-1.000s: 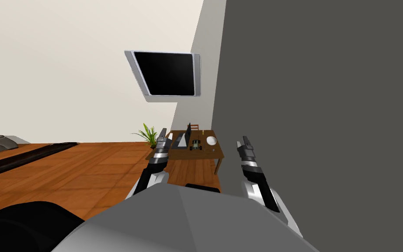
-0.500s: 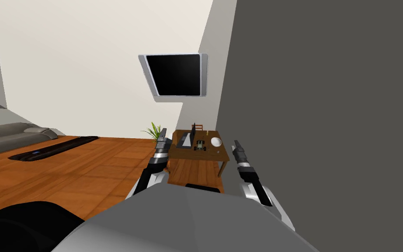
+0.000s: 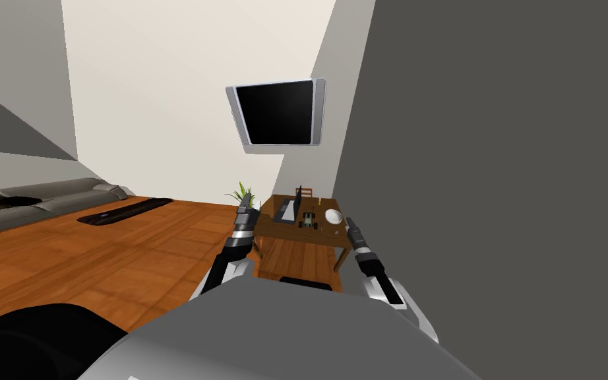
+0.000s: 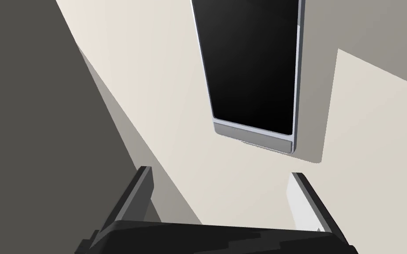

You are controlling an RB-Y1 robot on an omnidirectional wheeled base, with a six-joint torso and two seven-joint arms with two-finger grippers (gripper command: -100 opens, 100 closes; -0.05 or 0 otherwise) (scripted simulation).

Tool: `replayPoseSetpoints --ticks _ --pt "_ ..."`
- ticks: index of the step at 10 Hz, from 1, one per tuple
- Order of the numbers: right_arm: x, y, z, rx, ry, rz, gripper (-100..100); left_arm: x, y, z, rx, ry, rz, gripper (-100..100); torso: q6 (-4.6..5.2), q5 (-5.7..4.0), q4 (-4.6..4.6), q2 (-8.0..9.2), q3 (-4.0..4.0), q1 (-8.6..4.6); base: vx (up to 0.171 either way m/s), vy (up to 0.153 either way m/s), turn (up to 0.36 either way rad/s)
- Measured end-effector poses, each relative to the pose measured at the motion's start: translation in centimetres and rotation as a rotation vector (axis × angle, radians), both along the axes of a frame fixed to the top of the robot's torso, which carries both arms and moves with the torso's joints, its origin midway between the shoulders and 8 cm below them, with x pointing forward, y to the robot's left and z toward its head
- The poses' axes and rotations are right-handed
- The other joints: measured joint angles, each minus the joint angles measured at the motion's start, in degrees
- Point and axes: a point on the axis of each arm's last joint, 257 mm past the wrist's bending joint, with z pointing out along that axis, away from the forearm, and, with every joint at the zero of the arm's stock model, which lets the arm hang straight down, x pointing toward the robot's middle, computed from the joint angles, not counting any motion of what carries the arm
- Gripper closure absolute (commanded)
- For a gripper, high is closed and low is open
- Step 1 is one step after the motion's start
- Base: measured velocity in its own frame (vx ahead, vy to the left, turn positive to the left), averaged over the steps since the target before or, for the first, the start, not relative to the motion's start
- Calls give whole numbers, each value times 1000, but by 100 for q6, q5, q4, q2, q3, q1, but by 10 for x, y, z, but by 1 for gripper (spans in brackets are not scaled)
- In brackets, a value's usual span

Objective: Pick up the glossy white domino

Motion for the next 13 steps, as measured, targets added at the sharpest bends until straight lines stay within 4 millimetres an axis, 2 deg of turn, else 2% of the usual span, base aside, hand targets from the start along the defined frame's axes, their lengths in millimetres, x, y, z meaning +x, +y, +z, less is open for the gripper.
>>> replayPoseSetpoints --ticks 4,6,7,9,13 --pt "-4 -5 -74 -125 172 44 -100 0 0 0 0 0 0 0 3 2 -2 -7 -4 5 36 54 181" --pt "-11 -8 -103 -168 234 53 -100 0 0 0 0 0 0 0 4 0 -1 0 0 -3 19 26 108" --pt "-9 -11 -111 -184 252 56 -100 0 0 0 0 0 0 0 5 0 0 2 1 -7 23 26 126" --pt "-15 -23 -141 -247 325 68 -100 0 0 0 0 0 0 0 3 1 -1 -4 -2 0 32 41 171" --pt "-30 -43 -188 -345 438 77 -100 0 0 0 0 0 0 0 4 1 0 2 1 -2 21 29 114"
